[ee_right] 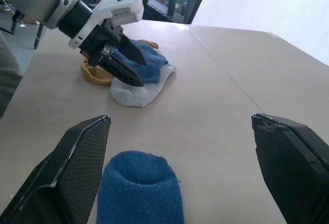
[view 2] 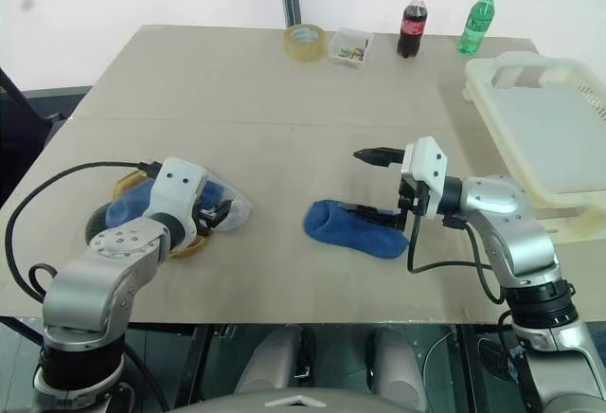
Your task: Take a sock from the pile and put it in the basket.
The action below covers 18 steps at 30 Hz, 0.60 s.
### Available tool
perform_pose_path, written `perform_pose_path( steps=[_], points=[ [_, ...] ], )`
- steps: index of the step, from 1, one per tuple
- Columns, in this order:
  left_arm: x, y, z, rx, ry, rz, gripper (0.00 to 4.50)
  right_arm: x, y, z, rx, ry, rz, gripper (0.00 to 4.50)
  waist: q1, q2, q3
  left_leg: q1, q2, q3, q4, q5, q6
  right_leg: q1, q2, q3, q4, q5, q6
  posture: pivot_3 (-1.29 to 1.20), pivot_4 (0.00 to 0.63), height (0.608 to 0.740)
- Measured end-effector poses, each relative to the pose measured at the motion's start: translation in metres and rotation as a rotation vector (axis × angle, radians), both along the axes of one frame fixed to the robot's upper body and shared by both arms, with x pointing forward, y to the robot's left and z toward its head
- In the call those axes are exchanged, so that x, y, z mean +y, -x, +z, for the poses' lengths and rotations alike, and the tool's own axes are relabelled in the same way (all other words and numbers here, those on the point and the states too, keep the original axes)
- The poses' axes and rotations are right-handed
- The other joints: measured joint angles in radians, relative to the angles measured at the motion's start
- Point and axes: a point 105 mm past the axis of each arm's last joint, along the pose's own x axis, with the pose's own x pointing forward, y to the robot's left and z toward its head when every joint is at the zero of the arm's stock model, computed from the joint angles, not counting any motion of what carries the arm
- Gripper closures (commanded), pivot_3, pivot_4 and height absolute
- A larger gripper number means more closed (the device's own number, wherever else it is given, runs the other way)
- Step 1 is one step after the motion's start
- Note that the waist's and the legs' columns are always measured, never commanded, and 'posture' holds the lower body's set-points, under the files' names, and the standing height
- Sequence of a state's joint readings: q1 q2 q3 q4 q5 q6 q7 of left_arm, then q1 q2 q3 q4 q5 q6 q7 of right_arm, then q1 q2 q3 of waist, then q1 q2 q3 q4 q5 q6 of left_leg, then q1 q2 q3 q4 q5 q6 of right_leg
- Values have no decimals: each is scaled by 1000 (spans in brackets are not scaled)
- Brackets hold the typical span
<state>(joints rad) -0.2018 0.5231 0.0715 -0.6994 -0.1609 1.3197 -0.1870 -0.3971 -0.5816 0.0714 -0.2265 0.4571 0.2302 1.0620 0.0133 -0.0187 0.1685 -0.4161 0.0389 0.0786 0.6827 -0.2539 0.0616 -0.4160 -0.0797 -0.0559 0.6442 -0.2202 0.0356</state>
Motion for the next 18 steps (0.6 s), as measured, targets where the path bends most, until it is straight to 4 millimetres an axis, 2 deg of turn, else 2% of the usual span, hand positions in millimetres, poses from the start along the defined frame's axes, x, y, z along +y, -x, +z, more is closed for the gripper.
perform_pose_path(
  steps=[3, 12, 15, 16, 17, 18],
  points=[
    [1, 1, -2, 5, -3, 8, 4441, -2, -2, -1, 4, 4, -8, 4, 0, 0, 0, 0, 0, 0, 0, 0, 0, 0, 0, 0, 0, 0, 0, 0, 150, 740],
    [2, 0, 0, -14, -9, 8, 4441, -2, -2, -1, -2, 8, -12, 4, 0, 0, 0, 0, 0, 0, 0, 0, 0, 0, 0, 0, 0, 0, 0, 0, 150, 740],
    [6, 1, 1, -15, -38, 0, 3799, -3, -2, -1, -9, 12, -13, 4, 0, 0, 0, 0, 0, 0, 0, 0, 0, 0, 0, 0, 0, 0, 0, 0, 150, 740],
    [6, 1, 1, -15, -38, 0, 3299, -3, -2, -1, -10, 12, -14, 4, 0, 0, 0, 0, 0, 0, 0, 0, 0, 0, -1, 0, 0, 0, 0, 0, 150, 740],
    [6, 1, 1, -15, -38, 0, 3103, -3, -2, -1, -11, 13, -14, 4, 1, 0, 0, 0, 0, 0, 0, 0, 0, 0, -1, 0, 0, 0, 0, 0, 150, 740],
    [6, 1, 1, -16, -39, 4, 2647, -3, -2, -1, -12, 14, -15, 4, 1, 0, 0, 0, 0, 0, 0, 0, 0, 0, -1, 0, 0, 0, 0, 0, 150, 740]
  ],
)
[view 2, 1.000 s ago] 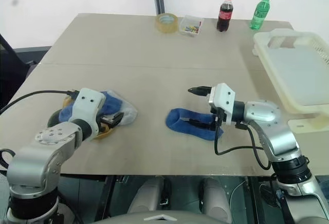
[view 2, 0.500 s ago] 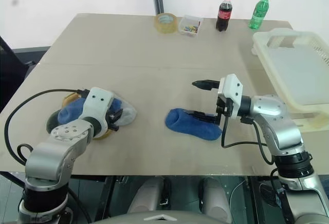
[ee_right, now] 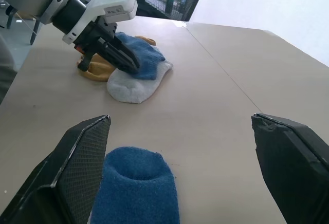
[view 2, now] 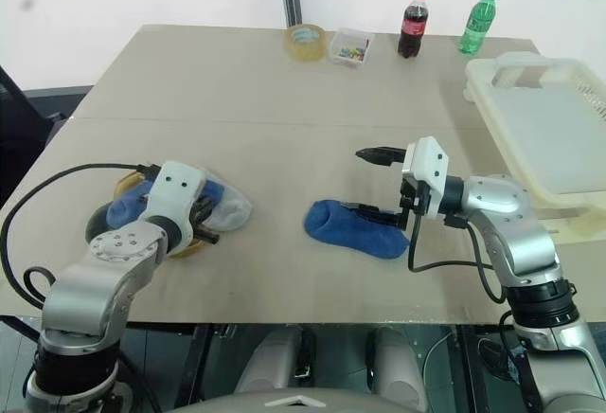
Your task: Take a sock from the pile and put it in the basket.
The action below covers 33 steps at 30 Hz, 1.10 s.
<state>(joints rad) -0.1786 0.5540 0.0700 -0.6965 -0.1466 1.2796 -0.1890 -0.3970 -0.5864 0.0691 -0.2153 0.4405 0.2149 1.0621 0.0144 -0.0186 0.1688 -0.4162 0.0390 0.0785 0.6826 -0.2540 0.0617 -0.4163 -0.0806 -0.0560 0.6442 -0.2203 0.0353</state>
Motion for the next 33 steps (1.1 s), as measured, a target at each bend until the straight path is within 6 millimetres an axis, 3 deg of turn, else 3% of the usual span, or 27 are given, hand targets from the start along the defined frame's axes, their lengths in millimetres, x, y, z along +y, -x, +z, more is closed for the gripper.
perform_pose_path(
  steps=[4, 7, 27, 29, 32, 33],
  points=[
    [1, 0, 0, -7, -6, 16, 1405, -1, -1, -1, 5, 1, -5, 4, 0, 0, 0, 0, 0, 0, 0, 0, 0, 0, 0, 0, 0, 0, 0, 0, 150, 740],
    [-4, -1, -4, 4, -24, 2, 70, -2, -2, -3, 9, 4, -11, 4, 0, 0, 0, 0, 0, 0, 0, 0, 0, 0, 0, 0, 0, 0, 0, 0, 150, 740],
    [-4, -2, -1, -47, 3, 28, 70, -3, -5, -3, -3, 22, -36, 4, -1, 0, 0, 0, 0, 0, 0, 0, 0, 0, -1, -1, 0, 0, 0, 0, 150, 740],
    [0, -1, 0, -52, 9, 43, 446, -3, -6, -3, -4, 24, -37, 4, 0, 0, 0, 0, 0, 0, 0, 0, 0, 0, -1, -1, 0, 0, 0, 0, 150, 740],
    [1, -2, 1, -57, 21, 54, 1606, -3, -6, -3, -10, 27, -37, 4, 0, 0, 0, 0, 0, 0, 0, 0, 0, 0, -2, -1, 0, 0, 0, 0, 150, 740],
    [0, -2, 1, -57, 22, 53, 1606, -3, -6, -3, -11, 27, -37, 4, 0, 0, 0, 0, 0, 0, 0, 0, 0, 0, -2, -1, 0, 0, 0, 0, 150, 740]
  ],
)
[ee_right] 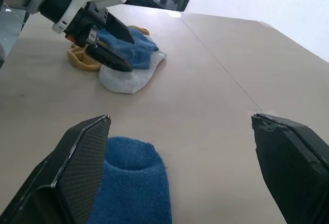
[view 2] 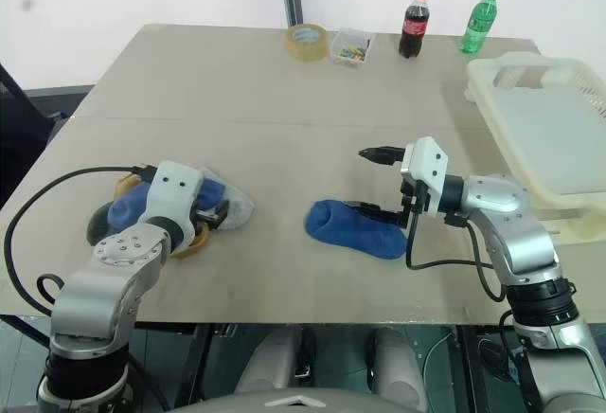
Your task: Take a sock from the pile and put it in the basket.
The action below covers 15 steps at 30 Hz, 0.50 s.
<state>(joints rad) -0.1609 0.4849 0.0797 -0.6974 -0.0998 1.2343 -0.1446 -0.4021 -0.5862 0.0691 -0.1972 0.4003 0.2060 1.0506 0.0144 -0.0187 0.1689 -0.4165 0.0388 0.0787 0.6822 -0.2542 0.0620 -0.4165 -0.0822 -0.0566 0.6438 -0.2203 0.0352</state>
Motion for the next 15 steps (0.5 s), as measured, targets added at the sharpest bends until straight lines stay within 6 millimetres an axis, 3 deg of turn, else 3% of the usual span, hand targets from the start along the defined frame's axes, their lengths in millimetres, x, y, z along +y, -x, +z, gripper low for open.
perform_pose_path(
  steps=[7, 8, 13, 15],
  points=[
    [0, -1, 0, 0, -8, 6, 1606, -1, 0, 0, -11, 0, 0, 4, 0, 0, 0, 0, 0, 0, 0, 0, 0, 0, 0, 0, 0, 0, 0, 0, 150, 740],
    [-1, -1, 0, -1, -8, 6, 2142, -1, -1, 0, -10, 0, -1, 4, 0, 0, 0, 0, 0, 0, 0, 0, 0, 0, 0, 0, 0, 0, 0, 0, 150, 740],
    [1, -3, 0, 0, -11, 16, 3613, -2, -2, -2, -5, -1, -6, 4, 0, 0, 0, 0, 0, 0, 0, 0, 0, 0, 0, 0, 0, 0, 0, 0, 150, 740],
    [1, -3, 0, 0, -11, 16, 4471, -2, -1, -2, -7, -1, -5, 4, 0, 0, 0, 0, 0, 0, 0, 0, 0, 0, 0, 0, 0, 0, 0, 0, 150, 740]
  ],
)
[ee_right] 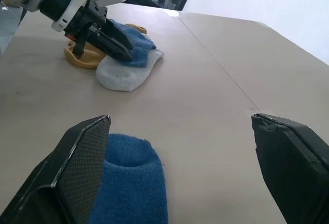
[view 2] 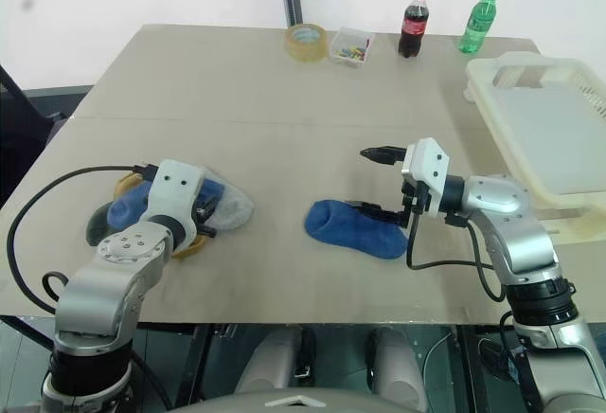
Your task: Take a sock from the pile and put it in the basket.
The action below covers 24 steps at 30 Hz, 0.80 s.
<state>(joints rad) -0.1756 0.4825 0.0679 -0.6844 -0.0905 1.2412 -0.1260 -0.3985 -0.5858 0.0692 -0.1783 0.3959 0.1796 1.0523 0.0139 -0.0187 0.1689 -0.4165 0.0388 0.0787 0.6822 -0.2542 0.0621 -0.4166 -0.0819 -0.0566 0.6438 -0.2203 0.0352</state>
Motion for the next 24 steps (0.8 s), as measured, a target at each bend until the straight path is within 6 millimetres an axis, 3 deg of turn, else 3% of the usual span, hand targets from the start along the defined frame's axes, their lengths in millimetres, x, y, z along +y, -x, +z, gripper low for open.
perform_pose_path(
  steps=[11, 14, 17, 24],
  points=[
    [1, 0, 0, 0, -3, 8, 4471, 0, 0, -1, -5, -1, -1, 4, 0, 0, 0, 0, 0, 0, 0, 0, 0, 0, 0, 0, 0, 0, 0, 0, 150, 740],
    [4, 1, 0, 3, -20, 9, 3121, 0, 0, -1, -6, 1, -3, 4, 0, 0, 0, 0, 0, 0, 0, 0, 0, 0, 0, 0, 0, 0, 0, 0, 150, 740],
    [6, 1, 0, 5, -23, 24, 2132, 0, 0, -1, -7, 4, -5, 4, 0, 0, 0, 0, 0, 0, 0, 0, 0, 0, 0, 0, 0, 0, 0, 0, 150, 740],
    [9, 1, -4, 14, -24, 54, 2132, 0, -1, -2, -10, 8, -9, 4, 0, 0, 0, 0, 0, 0, 0, 0, 0, 0, -1, 0, 0, 0, 0, 0, 150, 740]
  ],
)
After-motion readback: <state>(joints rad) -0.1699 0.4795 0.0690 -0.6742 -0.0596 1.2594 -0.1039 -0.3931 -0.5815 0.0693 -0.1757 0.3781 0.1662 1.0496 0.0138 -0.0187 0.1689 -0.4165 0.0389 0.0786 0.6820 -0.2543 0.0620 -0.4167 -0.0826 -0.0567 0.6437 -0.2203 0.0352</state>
